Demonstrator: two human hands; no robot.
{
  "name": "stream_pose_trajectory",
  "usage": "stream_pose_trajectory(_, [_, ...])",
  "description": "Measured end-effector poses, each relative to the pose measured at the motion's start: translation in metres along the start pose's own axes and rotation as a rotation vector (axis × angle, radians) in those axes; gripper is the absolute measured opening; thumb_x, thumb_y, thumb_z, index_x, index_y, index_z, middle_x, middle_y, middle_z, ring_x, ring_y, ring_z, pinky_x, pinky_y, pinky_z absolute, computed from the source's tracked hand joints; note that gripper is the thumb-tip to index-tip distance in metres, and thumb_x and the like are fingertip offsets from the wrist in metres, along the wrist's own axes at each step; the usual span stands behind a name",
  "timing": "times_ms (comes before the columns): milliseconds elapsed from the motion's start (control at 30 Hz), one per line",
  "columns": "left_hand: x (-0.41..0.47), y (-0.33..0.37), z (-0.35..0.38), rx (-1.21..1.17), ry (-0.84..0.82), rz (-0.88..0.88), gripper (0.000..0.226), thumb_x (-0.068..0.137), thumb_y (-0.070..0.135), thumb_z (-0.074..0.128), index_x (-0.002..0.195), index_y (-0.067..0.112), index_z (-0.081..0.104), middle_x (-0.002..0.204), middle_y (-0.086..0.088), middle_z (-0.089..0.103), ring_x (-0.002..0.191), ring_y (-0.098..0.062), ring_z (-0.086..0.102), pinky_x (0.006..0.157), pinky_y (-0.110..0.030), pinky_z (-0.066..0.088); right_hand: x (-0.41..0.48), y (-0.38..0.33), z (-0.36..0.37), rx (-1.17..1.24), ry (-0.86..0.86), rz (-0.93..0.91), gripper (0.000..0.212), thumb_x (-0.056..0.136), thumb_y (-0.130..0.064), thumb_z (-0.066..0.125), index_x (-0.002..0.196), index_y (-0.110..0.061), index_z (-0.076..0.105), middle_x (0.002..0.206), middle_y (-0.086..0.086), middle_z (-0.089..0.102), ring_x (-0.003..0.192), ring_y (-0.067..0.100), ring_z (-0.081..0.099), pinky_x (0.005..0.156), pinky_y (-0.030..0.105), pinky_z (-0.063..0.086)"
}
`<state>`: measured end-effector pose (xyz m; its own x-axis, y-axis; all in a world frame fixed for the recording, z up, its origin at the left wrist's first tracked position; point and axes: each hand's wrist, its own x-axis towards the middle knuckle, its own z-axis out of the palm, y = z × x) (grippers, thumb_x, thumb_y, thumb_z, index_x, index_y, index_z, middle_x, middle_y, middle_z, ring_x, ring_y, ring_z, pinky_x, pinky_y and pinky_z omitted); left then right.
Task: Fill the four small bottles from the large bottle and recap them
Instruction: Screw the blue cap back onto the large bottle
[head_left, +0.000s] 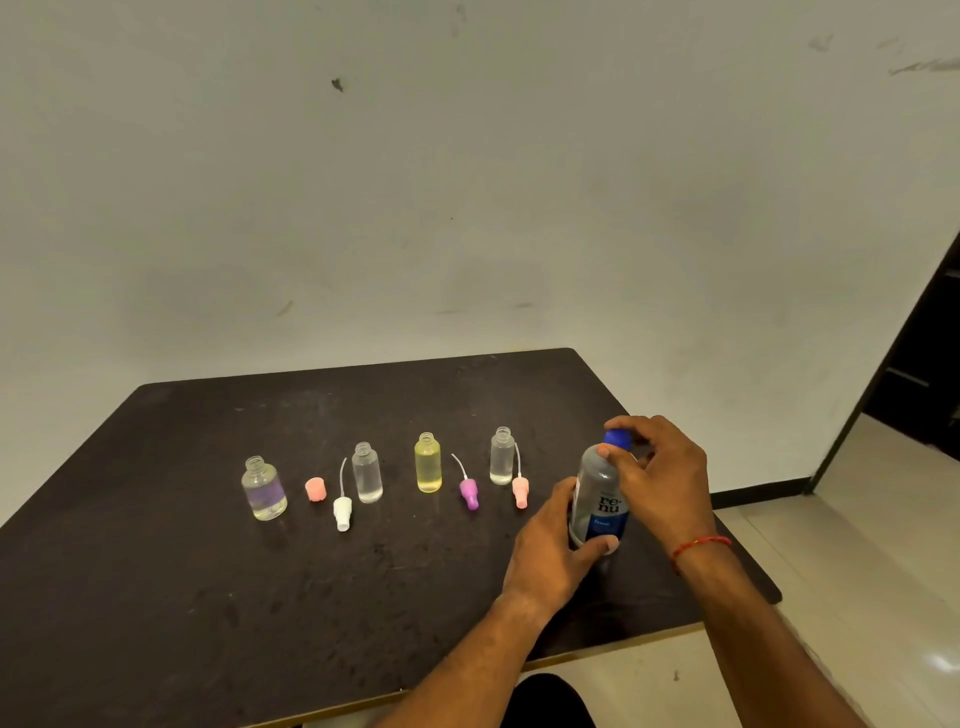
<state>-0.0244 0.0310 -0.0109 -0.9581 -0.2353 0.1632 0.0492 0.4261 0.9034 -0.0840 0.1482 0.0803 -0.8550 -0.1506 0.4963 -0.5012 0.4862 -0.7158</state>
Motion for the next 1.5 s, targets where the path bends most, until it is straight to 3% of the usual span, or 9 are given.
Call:
stream_pose_trajectory(233, [0.001, -0.003, 0.001, 0.013, -0.011, -0.004, 0.067, 0.084, 0.043, 0.080, 0.123, 0.071, 0.033, 0.123, 0.038, 0.055, 0.123, 0.008, 0.053, 0.106, -0.027, 0.050, 0.000, -0.005, -0.001, -0.017, -0.036, 0.019, 0.047, 0.079, -0.038, 0.076, 0.119, -0.022, 0.060, 0.109, -0.008, 0.058, 0.097, 0.012, 0.057, 0.086, 0.026, 0.048])
stream_pose_trajectory(333, [0.002, -0.003, 0.001, 0.015, -0.021, -0.011, 0.067, 0.084, 0.043, 0.080, 0.123, 0.069, 0.032, 0.123, 0.037, 0.053, 0.125, 0.006, 0.053, 0.106, -0.027, 0.049, 0.000, -0.005, -0.004, 0.039, -0.078, -0.024, 0.053, 0.085, -0.023, 0.073, 0.134, -0.024, 0.053, 0.121, -0.010, 0.055, 0.107, 0.009, 0.054, 0.093, 0.031, 0.048])
stream_pose_trajectory(567, [0.002, -0.003, 0.002, 0.004, -0.022, -0.012, 0.066, 0.085, 0.042, 0.079, 0.132, 0.061, 0.037, 0.130, 0.030, 0.056, 0.125, 0.005, 0.051, 0.107, -0.028, 0.048, 0.001, -0.004, 0.000, -0.022, -0.014, -0.014, 0.019, 0.085, -0.017, 0.072, 0.103, -0.021, 0.068, 0.103, -0.002, 0.062, 0.093, 0.015, 0.058, 0.089, 0.038, 0.056])
stream_pose_trajectory(700, [0.001, -0.003, 0.001, 0.009, -0.026, -0.022, 0.066, 0.085, 0.042, 0.080, 0.129, 0.064, 0.036, 0.123, 0.036, 0.054, 0.123, 0.008, 0.050, 0.107, -0.027, 0.048, 0.004, -0.005, 0.005, -0.069, 0.013, 0.031, 0.031, 0.077, -0.033, 0.078, 0.102, -0.018, 0.065, 0.098, 0.002, 0.060, 0.086, 0.018, 0.059, 0.081, 0.029, 0.052])
stream_pose_trajectory(833, [0.001, -0.001, 0.001, 0.010, -0.018, -0.018, 0.066, 0.085, 0.041, 0.080, 0.132, 0.060, 0.038, 0.139, 0.024, 0.057, 0.128, 0.003, 0.051, 0.109, -0.032, 0.049, 0.003, -0.006, 0.001, -0.062, -0.022, 0.044, 0.045, 0.076, -0.041, 0.076, 0.113, -0.020, 0.063, 0.102, -0.003, 0.059, 0.090, 0.015, 0.058, 0.083, 0.028, 0.050])
stream_pose_trajectory(967, [0.001, -0.001, 0.000, 0.017, -0.010, -0.004, 0.066, 0.085, 0.042, 0.080, 0.128, 0.064, 0.035, 0.137, 0.026, 0.057, 0.126, 0.006, 0.050, 0.108, -0.030, 0.048, 0.001, -0.002, -0.004, 0.015, -0.090, -0.014, 0.052, 0.084, -0.020, 0.074, 0.132, -0.023, 0.056, 0.115, -0.008, 0.058, 0.104, 0.011, 0.057, 0.092, 0.032, 0.048])
stream_pose_trajectory(1067, [0.001, -0.001, 0.001, 0.017, -0.011, -0.009, 0.066, 0.085, 0.042, 0.079, 0.133, 0.058, 0.038, 0.140, 0.021, 0.057, 0.131, -0.001, 0.053, 0.109, -0.033, 0.049, 0.000, 0.000, -0.006, -0.004, -0.088, -0.017, 0.039, 0.085, -0.010, 0.072, 0.120, -0.024, 0.064, 0.109, -0.008, 0.060, 0.101, 0.015, 0.060, 0.093, 0.034, 0.051])
stream_pose_trajectory(1367, [0.001, -0.002, 0.000, 0.021, -0.010, 0.008, 0.066, 0.085, 0.042, 0.079, 0.137, 0.052, 0.039, 0.140, 0.020, 0.057, 0.131, -0.003, 0.054, 0.108, -0.032, 0.050, 0.001, -0.002, 0.001, -0.069, 0.015, 0.086, 0.035, 0.074, -0.039, 0.080, 0.095, -0.020, 0.059, 0.087, 0.000, 0.063, 0.077, 0.015, 0.060, 0.073, 0.027, 0.053])
stream_pose_trajectory(1500, [0.001, -0.002, 0.000, 0.019, -0.013, 0.007, 0.065, 0.085, 0.041, 0.079, 0.135, 0.055, 0.039, 0.141, 0.020, 0.056, 0.132, -0.003, 0.052, 0.109, -0.032, 0.048, 0.001, -0.001, -0.003, -0.036, -0.029, 0.074, 0.054, 0.076, -0.042, 0.077, 0.122, -0.021, 0.056, 0.106, -0.005, 0.059, 0.091, 0.015, 0.059, 0.081, 0.029, 0.051])
